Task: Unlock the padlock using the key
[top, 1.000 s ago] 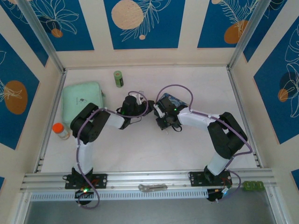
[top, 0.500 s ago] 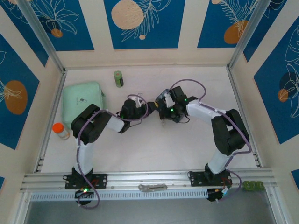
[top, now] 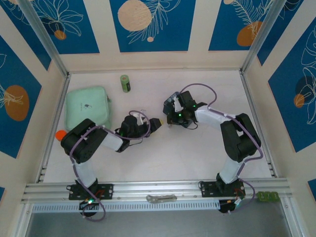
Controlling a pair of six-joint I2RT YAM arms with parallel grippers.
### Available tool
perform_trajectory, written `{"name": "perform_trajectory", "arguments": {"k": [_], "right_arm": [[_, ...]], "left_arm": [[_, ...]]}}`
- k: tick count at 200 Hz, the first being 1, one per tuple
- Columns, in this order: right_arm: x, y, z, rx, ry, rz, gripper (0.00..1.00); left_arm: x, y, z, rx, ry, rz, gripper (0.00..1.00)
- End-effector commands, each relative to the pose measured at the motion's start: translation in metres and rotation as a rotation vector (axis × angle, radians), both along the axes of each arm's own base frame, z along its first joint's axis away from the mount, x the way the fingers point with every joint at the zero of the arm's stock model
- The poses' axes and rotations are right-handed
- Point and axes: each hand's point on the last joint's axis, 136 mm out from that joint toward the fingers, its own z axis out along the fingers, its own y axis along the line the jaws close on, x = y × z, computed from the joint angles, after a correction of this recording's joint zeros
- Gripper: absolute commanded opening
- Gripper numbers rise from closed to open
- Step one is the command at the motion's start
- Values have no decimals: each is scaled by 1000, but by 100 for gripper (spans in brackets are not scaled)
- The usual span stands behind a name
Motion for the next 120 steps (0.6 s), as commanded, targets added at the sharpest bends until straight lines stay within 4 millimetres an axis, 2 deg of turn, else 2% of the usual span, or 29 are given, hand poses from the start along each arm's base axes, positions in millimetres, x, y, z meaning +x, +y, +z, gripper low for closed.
{"name": "perform_trajectory", "arguments": {"k": [1,29,60,80,98,104,120], "right_arm": [[-34,-10,-33,-181,117,9,2],[-39,-14,-41,-309,81,36,5],[-42,-11,-36,-340,54,56,22],[-44,-13,-22,-314,44,33,37],[-46,-19,-5,-290,24,6,47],[-46,-20,4,-271,12,-7,55],[-48,-25,28,-198,-5,-39,63]], "left_arm": [[4,4,10,-27,-33,29,78],[3,4,6,-24,-26,30,78],[3,8,0,-7,-22,45,78],[3,10,-2,-2,-22,53,78],[3,8,-2,1,-26,44,78],[3,7,-2,5,-29,41,78],[3,5,-3,20,-33,31,78]]}}
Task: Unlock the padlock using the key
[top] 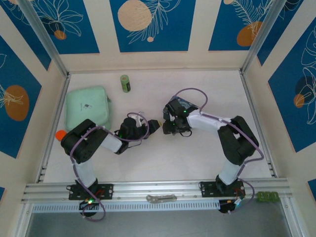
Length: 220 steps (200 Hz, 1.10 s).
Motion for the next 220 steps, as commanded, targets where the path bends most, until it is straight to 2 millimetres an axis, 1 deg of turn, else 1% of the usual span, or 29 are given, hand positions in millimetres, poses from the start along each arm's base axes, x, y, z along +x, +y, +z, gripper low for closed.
{"name": "perform_trajectory", "arguments": {"k": [1,18,35,47,66,82,90,101,111,134,151,162,178,187,204,220], "right_arm": [[-8,-9,39,92,-19,-46,63],[-11,-14,65,182,-50,-75,73],[-10,-24,84,251,-71,-111,76],[-7,-35,91,276,-86,-138,76],[3,-54,94,279,-114,-186,76],[12,-68,94,279,-131,-219,76],[15,-73,94,284,-133,-231,75],[18,-76,93,296,-127,-242,75],[19,-77,92,305,-127,-246,74],[20,-76,91,328,-135,-244,74],[23,-78,90,323,-149,-247,74],[26,-81,88,308,-158,-256,74],[32,-92,78,266,-143,-308,74],[35,-103,72,227,-140,-360,74],[39,-125,61,164,-137,-452,76],[45,-133,53,168,-130,-493,77]], "left_arm": [[4,-3,6,3,-43,-4,78],[4,-8,5,21,-51,-23,78],[2,-15,4,38,-59,-46,78],[2,-22,4,53,-71,-64,78],[1,-36,2,73,-89,-93,77],[5,-49,1,81,-107,-106,72],[10,-54,-1,77,-115,-103,68],[17,-61,-2,59,-119,-93,60],[23,-66,-3,41,-126,-86,56],[33,-72,-12,43,-119,-67,54],[36,-68,-21,73,-106,-44,54],[38,-66,-26,88,-99,-27,55],[42,-66,-30,85,-98,-10,56],[45,-69,-33,78,-96,-6,54],[49,-74,-35,58,-91,-4,47],[51,-76,-38,51,-88,-2,42]]}}
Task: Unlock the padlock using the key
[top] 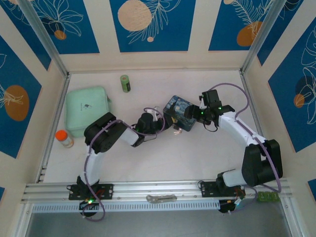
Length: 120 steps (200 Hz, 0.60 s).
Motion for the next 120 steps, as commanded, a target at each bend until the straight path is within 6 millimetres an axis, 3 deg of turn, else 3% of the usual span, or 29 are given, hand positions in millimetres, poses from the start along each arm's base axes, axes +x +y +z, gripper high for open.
{"name": "perform_trajectory", "arguments": {"k": [1,47,120], "right_arm": [[6,-21,-15,-29,26,-102,77],[26,-20,-40,8,55,-146,78],[40,-20,-63,-13,119,-188,75]], "left_arm": [[5,0,-22,27,28,32,41],[3,2,-27,29,38,30,14],[2,5,-28,18,39,36,0]]}}
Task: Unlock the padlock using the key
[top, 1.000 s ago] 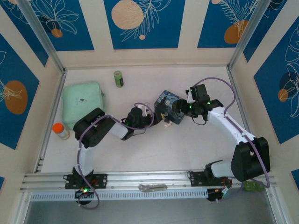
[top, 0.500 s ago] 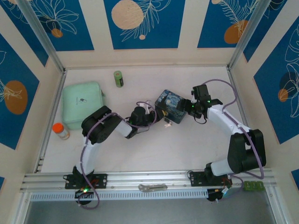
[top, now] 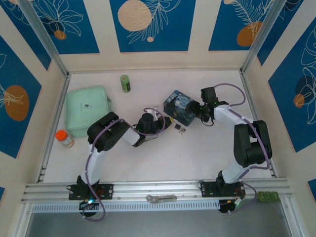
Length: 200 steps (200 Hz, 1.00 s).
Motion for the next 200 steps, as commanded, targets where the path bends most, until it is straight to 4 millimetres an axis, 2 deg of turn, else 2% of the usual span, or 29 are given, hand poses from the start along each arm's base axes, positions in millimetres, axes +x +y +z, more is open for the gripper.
{"name": "perform_trajectory", "arguments": {"k": [1,39,88,115,149,177,190,200], "right_arm": [[-8,-9,-20,-44,73,-43,75],[-8,-12,-21,-59,81,-54,75],[0,-12,-13,-82,59,-29,75],[4,-7,0,-90,21,5,76],[2,2,36,-106,-76,80,78],[-11,4,59,-121,-138,114,83],[-18,1,66,-127,-157,112,85],[-24,-4,70,-138,-171,103,86]], "left_arm": [[-5,6,-24,50,32,4,0],[-11,22,-31,78,59,9,0],[-38,52,-41,122,148,15,0],[-51,69,-42,160,191,39,0],[-57,89,-48,238,226,69,0],[-57,92,-50,269,226,66,7],[-55,93,-49,271,225,70,17],[-54,94,-47,266,222,76,29]]}}
